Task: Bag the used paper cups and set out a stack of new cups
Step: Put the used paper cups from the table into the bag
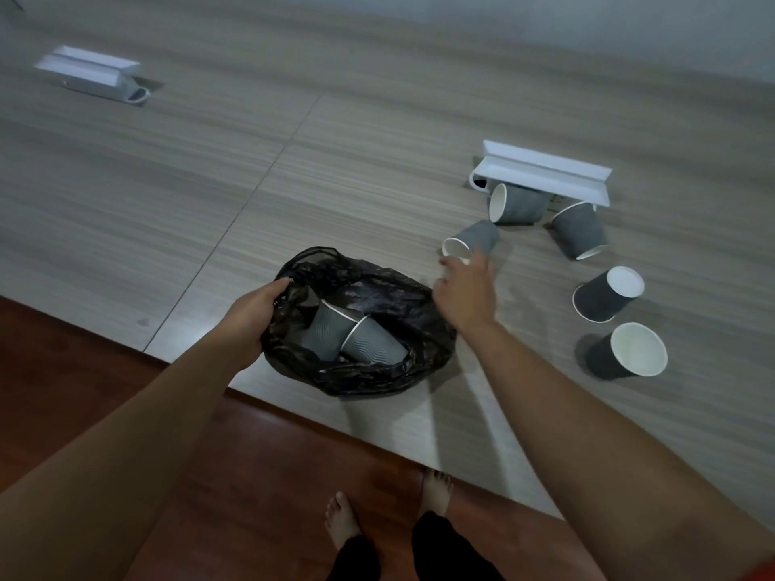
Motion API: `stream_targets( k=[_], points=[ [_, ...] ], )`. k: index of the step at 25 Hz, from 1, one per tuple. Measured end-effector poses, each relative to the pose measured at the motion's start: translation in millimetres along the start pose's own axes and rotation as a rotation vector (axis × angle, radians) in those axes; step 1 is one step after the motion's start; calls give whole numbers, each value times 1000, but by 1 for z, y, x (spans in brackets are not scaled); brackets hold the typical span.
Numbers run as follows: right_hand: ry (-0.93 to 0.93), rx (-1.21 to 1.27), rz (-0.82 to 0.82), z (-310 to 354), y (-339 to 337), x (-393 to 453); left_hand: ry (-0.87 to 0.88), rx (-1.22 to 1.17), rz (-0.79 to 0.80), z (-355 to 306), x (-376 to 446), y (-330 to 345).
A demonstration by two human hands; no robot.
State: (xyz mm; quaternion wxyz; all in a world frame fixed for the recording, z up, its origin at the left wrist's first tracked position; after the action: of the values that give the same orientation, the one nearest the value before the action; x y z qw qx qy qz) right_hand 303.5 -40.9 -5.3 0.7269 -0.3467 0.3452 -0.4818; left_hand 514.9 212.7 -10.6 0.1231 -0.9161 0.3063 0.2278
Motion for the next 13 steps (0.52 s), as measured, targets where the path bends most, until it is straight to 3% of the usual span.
stream_targets(
  k=[3, 7, 10, 13],
  points=[
    [187, -201, 197, -42, 19, 35, 8, -3, -11, -4, 6, 9],
    [257, -204, 271, -53, 34, 44, 5, 3, -24, -4, 13, 16],
    [311, -80, 205, -58, 22, 45, 4, -12, -31, -5, 15, 21],
    [205, 216, 0, -42, -13, 23, -10, -15, -20, -5, 13, 23]
  ],
)
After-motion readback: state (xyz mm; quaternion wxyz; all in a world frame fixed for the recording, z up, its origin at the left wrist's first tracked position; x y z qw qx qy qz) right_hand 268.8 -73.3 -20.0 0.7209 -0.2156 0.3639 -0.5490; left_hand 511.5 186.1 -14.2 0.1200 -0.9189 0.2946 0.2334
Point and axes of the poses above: each hand's wrist, its own x-axis towards the middle knuckle, its own y-axis out of the palm, z = x × y, the point moved 10 cm from there along x, towards the middle knuckle, and after that the axes turned 12 degrees about y, right-handed, at the moved point
